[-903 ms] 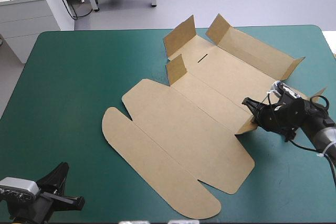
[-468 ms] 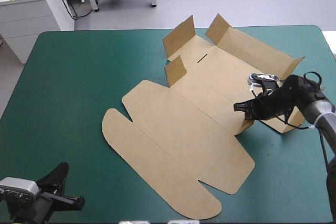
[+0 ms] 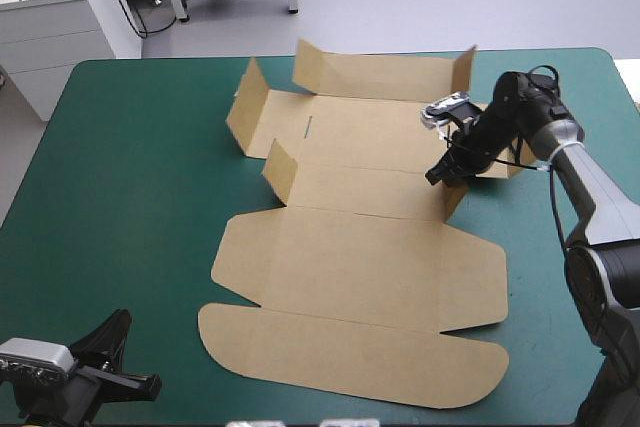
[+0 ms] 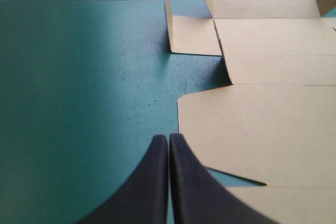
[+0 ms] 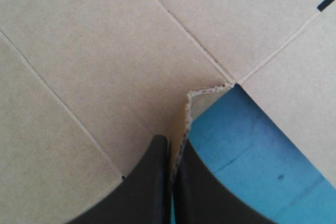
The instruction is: Fold the box
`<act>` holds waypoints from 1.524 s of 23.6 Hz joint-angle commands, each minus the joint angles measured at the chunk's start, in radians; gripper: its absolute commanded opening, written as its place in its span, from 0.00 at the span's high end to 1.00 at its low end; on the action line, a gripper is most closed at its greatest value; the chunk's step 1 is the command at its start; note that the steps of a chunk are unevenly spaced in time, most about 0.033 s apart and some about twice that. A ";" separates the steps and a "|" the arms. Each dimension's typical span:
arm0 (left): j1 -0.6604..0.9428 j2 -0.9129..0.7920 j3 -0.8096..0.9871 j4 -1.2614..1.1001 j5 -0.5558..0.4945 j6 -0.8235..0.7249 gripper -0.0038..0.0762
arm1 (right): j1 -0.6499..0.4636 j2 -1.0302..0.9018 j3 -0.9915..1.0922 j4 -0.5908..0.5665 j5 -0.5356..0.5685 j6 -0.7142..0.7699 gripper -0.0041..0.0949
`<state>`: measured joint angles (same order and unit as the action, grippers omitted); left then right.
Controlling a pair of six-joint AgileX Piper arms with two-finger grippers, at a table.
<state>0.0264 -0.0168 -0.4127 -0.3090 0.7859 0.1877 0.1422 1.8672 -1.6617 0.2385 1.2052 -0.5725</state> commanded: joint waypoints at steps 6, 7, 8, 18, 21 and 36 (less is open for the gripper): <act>-0.005 -0.002 -0.023 -0.021 -0.075 -0.002 0.96 | 0.231 -0.001 -0.188 -0.033 0.041 -0.346 0.96; -0.005 -0.002 -0.023 -0.021 -0.075 -0.002 0.96 | 0.251 0.001 -0.198 -0.035 0.037 -0.399 0.97; -0.005 -0.002 -0.023 -0.021 -0.075 -0.002 0.96 | 0.273 0.003 -0.202 -0.035 0.024 -0.435 0.98; -0.005 -0.002 -0.023 -0.021 -0.075 -0.002 0.96 | 0.344 0.031 -0.204 -0.151 -0.222 -0.768 0.98; -0.005 -0.002 -0.023 -0.021 -0.075 -0.002 0.96 | 0.344 0.067 -0.204 -0.239 -0.230 -0.779 0.98; -0.005 -0.002 -0.023 -0.021 -0.075 -0.002 0.96 | 0.346 0.122 -0.202 0.083 -0.310 -0.890 0.84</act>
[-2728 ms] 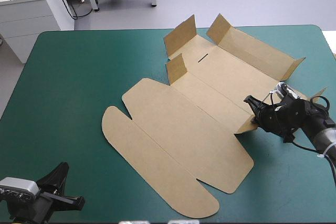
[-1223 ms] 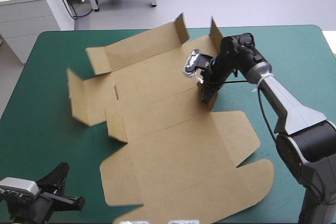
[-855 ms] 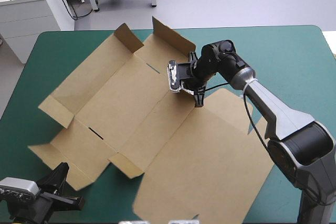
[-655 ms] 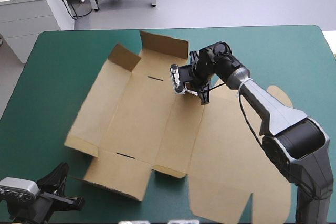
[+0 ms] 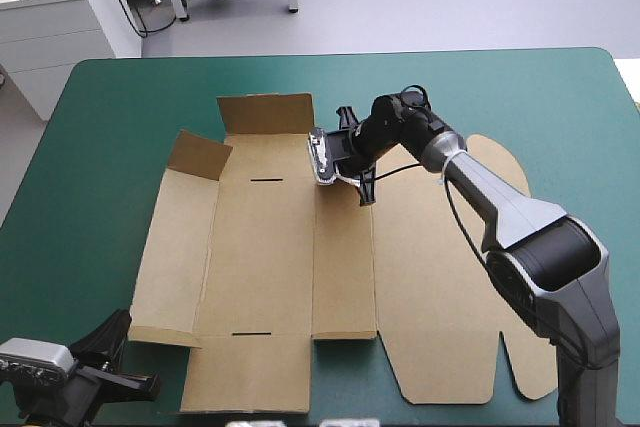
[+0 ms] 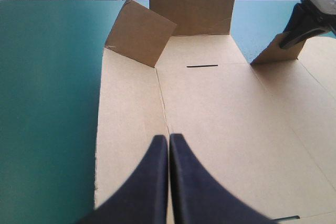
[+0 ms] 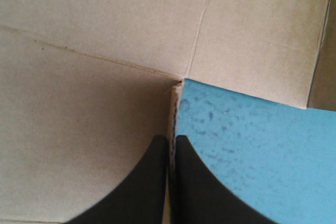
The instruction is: Fold the box
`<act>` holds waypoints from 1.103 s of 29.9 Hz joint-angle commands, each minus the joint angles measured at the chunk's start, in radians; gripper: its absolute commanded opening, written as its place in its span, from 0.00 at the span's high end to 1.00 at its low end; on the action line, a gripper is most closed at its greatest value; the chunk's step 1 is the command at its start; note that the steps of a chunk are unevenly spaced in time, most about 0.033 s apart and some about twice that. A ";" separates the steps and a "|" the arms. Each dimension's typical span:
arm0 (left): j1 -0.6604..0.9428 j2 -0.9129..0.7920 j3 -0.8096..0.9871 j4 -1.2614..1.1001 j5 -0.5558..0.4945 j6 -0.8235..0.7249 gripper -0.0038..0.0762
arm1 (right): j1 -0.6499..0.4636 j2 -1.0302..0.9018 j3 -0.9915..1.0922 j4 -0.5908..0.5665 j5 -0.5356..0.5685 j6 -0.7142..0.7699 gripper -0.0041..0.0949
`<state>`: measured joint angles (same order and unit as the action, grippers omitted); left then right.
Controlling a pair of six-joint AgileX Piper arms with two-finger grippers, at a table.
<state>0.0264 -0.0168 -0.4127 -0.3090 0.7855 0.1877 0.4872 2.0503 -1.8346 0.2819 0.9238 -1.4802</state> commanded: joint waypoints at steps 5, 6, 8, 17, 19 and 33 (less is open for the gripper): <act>-0.005 -0.002 -0.023 -0.021 -0.075 -0.002 0.96 | 0.001 -0.069 -0.032 0.041 -0.066 0.114 0.43; -0.005 -0.002 -0.023 -0.021 -0.075 -0.002 0.96 | 0.001 -0.074 -0.034 0.041 -0.075 0.140 0.34; -0.005 -0.002 -0.023 -0.021 -0.075 -0.002 0.96 | 0.001 -0.087 -0.044 0.041 -0.097 0.192 0.20; -0.005 -0.002 -0.023 -0.021 -0.075 -0.002 0.96 | 0.001 -0.157 -0.090 0.019 -0.058 0.483 0.12; -0.005 -0.002 -0.023 -0.021 -0.075 -0.002 0.96 | 0.001 -0.168 -0.090 0.017 -0.047 0.591 0.16; -0.005 0.000 -0.023 -0.019 -0.075 -0.002 0.42 | -0.030 -0.198 -0.082 -0.282 0.069 1.341 0.96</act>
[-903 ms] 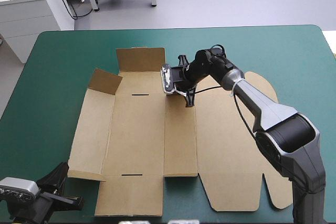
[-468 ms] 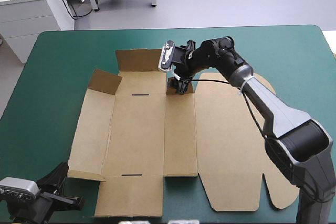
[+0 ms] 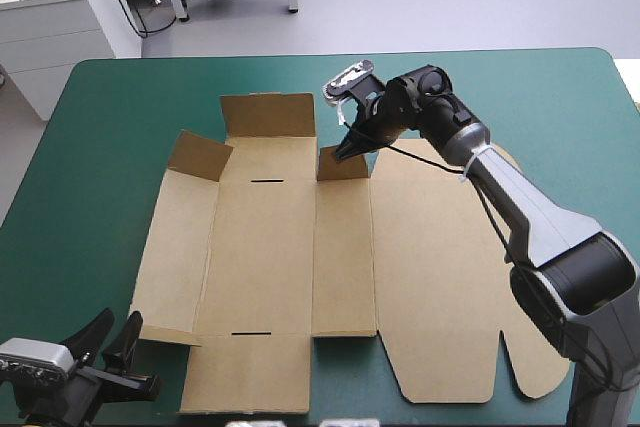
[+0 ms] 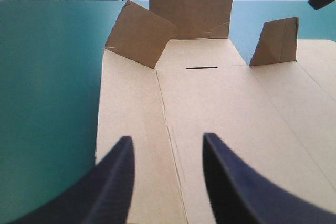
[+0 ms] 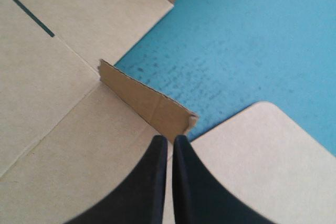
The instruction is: Fold the box
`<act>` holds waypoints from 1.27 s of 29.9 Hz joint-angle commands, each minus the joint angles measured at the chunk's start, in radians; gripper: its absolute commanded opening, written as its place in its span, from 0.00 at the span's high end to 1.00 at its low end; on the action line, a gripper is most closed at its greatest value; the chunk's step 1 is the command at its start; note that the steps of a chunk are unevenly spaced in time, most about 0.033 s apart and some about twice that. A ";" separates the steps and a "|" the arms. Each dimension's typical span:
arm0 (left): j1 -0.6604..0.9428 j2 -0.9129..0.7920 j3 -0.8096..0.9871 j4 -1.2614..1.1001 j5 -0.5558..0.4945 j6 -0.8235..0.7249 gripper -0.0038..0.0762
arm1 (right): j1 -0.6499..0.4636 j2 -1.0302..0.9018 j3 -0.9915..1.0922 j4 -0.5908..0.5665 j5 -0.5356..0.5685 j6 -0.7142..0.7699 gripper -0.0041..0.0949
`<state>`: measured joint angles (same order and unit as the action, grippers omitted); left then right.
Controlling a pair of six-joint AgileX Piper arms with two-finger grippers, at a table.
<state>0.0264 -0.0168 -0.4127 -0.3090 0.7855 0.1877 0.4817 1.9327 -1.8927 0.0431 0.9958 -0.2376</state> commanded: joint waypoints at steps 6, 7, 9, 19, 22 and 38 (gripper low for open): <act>-0.005 0.042 -0.032 -0.012 -0.099 -0.006 0.33 | -0.065 -0.218 0.191 -0.043 -0.033 0.159 0.96; -0.005 0.066 -0.041 -0.012 -0.104 -0.006 0.33 | -0.074 -0.261 0.271 -0.043 -0.083 0.169 0.96; -0.005 0.124 -0.064 -0.014 -0.122 -0.006 0.33 | -0.098 -0.362 0.439 -0.043 -0.187 0.196 0.96; -0.005 0.509 -0.291 -0.014 -0.118 -0.006 0.33 | -0.184 -0.868 0.964 -0.043 -0.361 0.213 0.96; -0.005 0.617 -0.368 -0.005 -0.117 0.004 0.33 | -0.186 -1.035 1.049 -0.085 -0.389 0.213 0.96; -0.005 0.977 -0.483 0.074 0.109 0.002 0.33 | -0.186 -1.738 1.318 -0.129 -0.357 0.273 0.96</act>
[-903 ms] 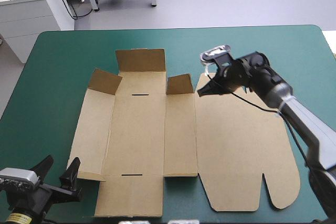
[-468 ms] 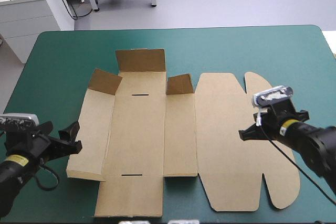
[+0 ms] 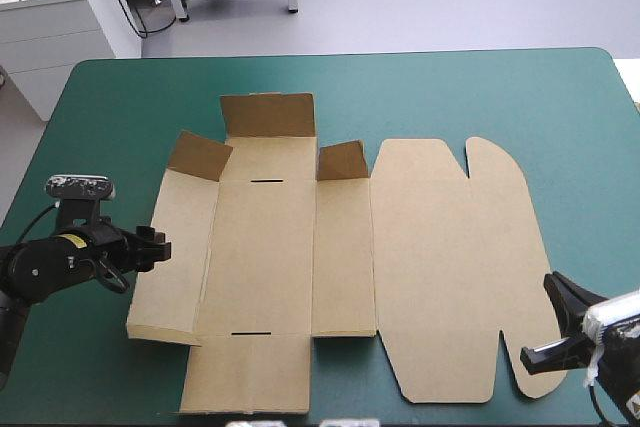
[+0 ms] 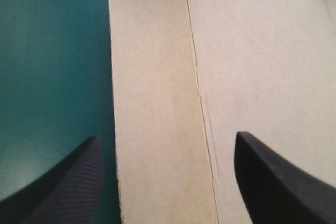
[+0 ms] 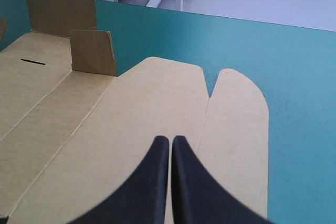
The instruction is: Fold the box
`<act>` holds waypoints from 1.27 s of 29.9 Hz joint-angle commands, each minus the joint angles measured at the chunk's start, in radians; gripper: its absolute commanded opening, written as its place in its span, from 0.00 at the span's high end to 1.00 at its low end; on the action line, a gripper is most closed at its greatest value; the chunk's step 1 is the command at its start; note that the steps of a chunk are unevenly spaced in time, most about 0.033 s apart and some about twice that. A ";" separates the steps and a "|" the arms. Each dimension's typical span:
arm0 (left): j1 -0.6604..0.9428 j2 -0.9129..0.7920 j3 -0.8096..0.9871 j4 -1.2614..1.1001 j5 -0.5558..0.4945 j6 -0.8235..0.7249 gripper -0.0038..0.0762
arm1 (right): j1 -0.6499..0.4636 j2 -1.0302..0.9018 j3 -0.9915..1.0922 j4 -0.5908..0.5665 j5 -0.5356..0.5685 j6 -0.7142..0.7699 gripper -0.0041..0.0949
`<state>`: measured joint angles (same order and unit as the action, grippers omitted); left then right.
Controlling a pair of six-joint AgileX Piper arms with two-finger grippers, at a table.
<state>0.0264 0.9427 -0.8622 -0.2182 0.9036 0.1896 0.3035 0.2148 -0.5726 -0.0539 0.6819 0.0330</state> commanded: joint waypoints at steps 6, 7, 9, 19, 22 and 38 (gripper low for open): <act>-0.003 0.071 -0.028 -0.015 0.043 0.001 0.33 | -0.008 -0.020 0.031 -0.021 -0.037 0.005 0.96; 0.002 0.083 -0.021 -0.020 0.043 0.001 0.33 | -0.008 -0.020 0.036 -0.011 -0.037 0.005 0.96; 0.031 0.107 -0.006 -0.038 0.051 0.001 0.33 | -0.008 -0.020 0.036 0.003 -0.030 0.003 0.96; 0.313 0.253 0.055 -0.275 0.152 0.246 0.33 | -0.006 -0.020 0.036 0.003 -0.030 -0.004 0.96; 0.314 0.303 0.064 -0.323 0.198 0.297 0.33 | -0.006 -0.020 0.036 -0.002 -0.030 -0.004 0.96; 0.314 0.407 0.064 -0.589 0.387 0.445 0.34 | -0.006 -0.020 0.036 -0.006 -0.033 -0.004 0.96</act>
<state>0.3402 1.3706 -0.7747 -0.7138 1.1951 0.6128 0.3035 0.1836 -0.5101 -0.0465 0.7211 0.0346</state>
